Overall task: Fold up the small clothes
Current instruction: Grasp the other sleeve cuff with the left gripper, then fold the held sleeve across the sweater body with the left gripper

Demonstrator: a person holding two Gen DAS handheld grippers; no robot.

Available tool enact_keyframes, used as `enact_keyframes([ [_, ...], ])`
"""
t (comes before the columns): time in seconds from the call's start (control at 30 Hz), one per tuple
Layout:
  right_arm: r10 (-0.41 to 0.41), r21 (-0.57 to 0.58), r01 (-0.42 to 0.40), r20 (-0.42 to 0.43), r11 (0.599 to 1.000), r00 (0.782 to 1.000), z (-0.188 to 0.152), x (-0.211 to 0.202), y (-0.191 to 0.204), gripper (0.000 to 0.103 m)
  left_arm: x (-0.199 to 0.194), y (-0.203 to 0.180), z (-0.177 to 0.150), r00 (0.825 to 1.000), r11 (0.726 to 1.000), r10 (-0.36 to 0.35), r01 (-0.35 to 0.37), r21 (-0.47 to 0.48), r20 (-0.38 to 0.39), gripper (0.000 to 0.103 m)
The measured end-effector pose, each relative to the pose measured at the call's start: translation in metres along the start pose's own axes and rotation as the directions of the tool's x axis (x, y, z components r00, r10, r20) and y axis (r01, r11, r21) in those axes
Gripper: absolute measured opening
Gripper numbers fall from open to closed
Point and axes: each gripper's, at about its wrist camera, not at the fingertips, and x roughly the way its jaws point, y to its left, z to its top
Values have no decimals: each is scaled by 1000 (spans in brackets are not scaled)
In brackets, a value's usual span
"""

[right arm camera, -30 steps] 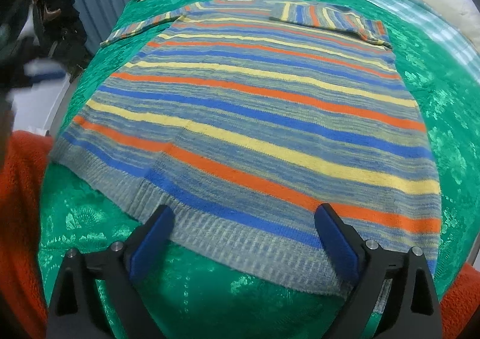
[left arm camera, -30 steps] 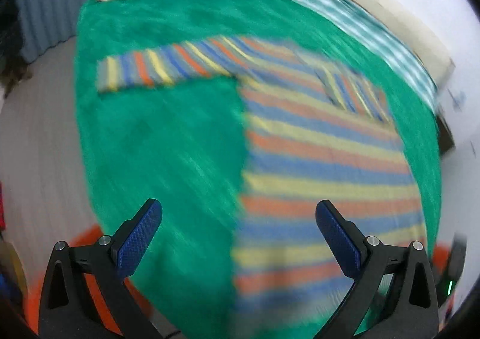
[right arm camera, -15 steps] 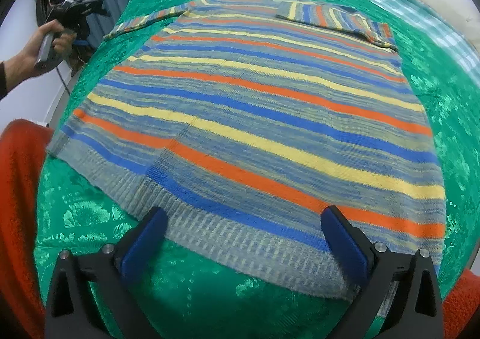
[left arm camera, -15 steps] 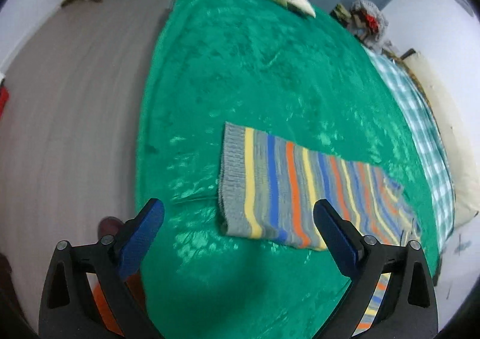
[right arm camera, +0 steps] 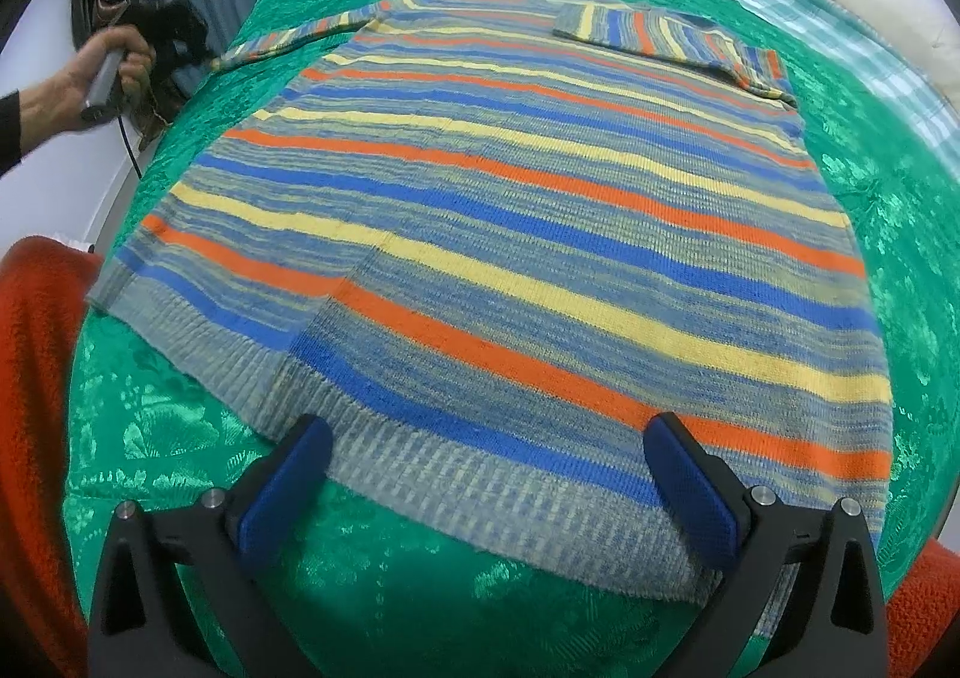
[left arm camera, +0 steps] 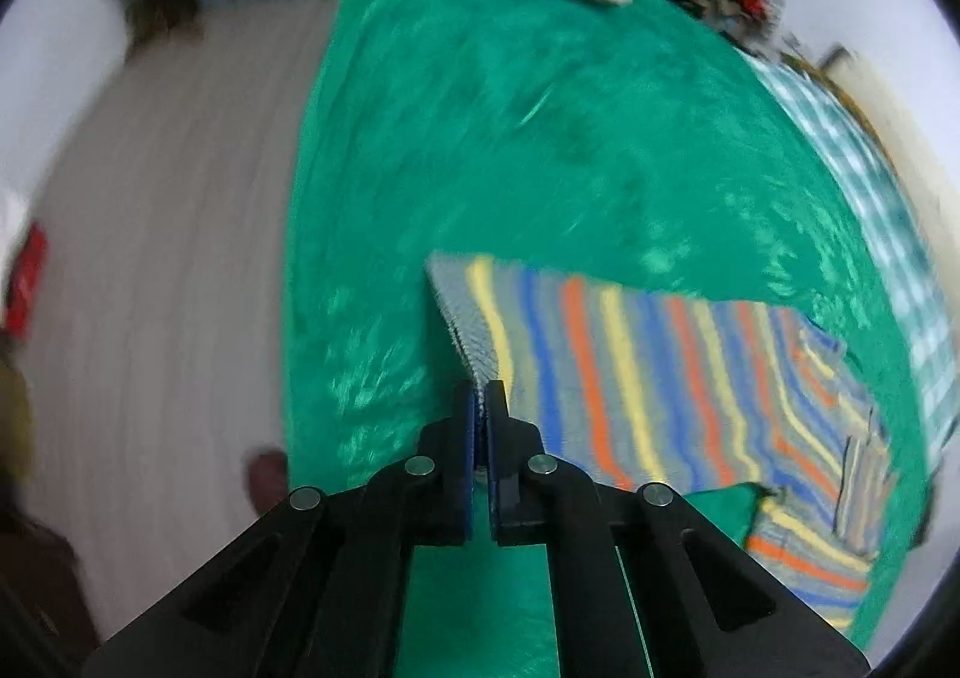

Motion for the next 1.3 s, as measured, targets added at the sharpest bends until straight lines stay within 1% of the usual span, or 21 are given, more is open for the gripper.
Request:
enact_keyframes([
  [0.07,0,0,0,0,1000,1000,0,0,0,103,-29,-40,8,998,994,-3,-3,112,57,1],
  [0.13,1,0,-1,1,1000,1000,0,0,0,103,-50,-79,13,995,981,-57,40,192,87,1],
  [0.27,1,0,-1,0,1000,1000,0,0,0,103,-92,-186,-3,962,906,-251,196,375,104,1],
  [0.37,0,1,0,0,1000,1000,0,0,0,103,-102,-263,-32,915,815,-401,335,473,43,1],
  [0.43,0,0,0,0,1000,1000,0,0,0,103,-92,-298,-45,895,776,-446,390,496,-6,4],
  [0.47,0,1,0,0,1000,1000,0,0,0,103,-77,-318,-57,887,754,-456,428,498,-73,7],
  [0.5,0,0,0,0,1000,1000,0,0,0,103,-65,-328,-63,886,748,-447,446,492,-123,18],
  [0.53,0,0,0,0,1000,1000,0,0,0,103,-48,-336,-66,893,757,-418,442,482,-163,40],
  [0.6,2,0,-2,-1,1000,1000,1,0,0,103,-23,-337,-68,919,795,-354,394,461,-175,53],
  [0.67,4,0,-4,0,1000,1000,0,0,0,103,-11,-315,-59,924,828,-355,380,413,-139,53],
  [0.73,8,0,-8,1,1000,1000,0,0,-1,103,1,-289,-49,943,864,-317,330,380,-99,53],
  [0.83,15,-2,-15,-1,1000,1000,0,1,-1,103,28,-267,-57,976,873,-213,213,438,-50,54],
  [0.87,17,-4,-17,-2,1000,1000,0,1,-1,103,43,-257,-65,988,873,-142,153,464,-58,54],
  [0.9,17,-5,-17,-3,1000,1000,1,1,-1,103,69,-238,-73,997,875,-7,46,482,-82,50],
  [0.93,18,-5,-18,-3,1000,1000,1,1,-1,103,84,-218,-78,993,880,62,-6,475,-103,50],
  [1.0,19,-6,-19,-1,1000,1000,1,1,-1,103,78,-188,-71,997,915,-20,50,401,-77,59],
  [1.03,20,-6,-20,0,1000,1000,1,1,-1,103,72,-179,-67,998,927,-1,26,375,-68,67],
  [1.07,21,-6,-21,2,1000,1000,0,1,-2,103,65,-174,-63,997,932,-16,41,361,-71,67],
  [1.17,20,-7,-20,3,1000,1000,0,1,-2,103,44,-172,-45,993,929,-103,119,349,-64,68],
  [1.23,18,-8,-18,6,1000,1000,0,2,-2,103,41,-178,-31,984,921,-157,175,348,-79,78],
  [1.3,16,-9,-16,6,1000,1000,0,1,-1,103,54,-190,-21,980,918,-164,193,347,-112,85],
])
